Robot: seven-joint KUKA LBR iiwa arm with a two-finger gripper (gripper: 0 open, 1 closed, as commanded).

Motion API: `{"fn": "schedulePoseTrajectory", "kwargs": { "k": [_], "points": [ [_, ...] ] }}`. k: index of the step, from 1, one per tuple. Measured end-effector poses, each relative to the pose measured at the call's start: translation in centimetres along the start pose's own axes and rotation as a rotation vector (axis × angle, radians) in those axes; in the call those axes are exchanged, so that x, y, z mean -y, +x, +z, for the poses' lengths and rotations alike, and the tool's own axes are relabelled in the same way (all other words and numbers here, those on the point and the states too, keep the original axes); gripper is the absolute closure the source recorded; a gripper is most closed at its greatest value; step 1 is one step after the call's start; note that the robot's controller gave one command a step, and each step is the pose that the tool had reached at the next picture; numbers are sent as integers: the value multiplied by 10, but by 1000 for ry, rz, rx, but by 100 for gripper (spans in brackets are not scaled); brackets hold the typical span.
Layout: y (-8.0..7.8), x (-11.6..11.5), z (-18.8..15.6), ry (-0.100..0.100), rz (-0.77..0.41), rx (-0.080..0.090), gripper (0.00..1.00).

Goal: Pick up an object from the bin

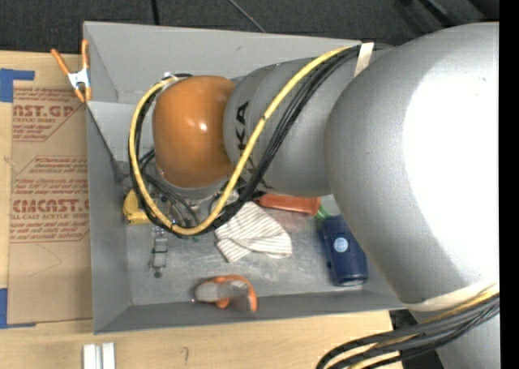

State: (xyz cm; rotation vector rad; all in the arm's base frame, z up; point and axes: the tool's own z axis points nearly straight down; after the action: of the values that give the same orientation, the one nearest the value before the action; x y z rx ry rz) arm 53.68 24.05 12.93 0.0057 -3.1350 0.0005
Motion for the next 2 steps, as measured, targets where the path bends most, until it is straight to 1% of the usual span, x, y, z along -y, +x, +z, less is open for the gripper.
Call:
{"fn": "schedulePoseTrajectory", "kwargs": {
  "k": [1, 2],
  "points": [
    [-2, 1, -5, -2, 2, 7, 0],
    [-49, 2, 13, -3, 92, 9, 0]
  ]
}}
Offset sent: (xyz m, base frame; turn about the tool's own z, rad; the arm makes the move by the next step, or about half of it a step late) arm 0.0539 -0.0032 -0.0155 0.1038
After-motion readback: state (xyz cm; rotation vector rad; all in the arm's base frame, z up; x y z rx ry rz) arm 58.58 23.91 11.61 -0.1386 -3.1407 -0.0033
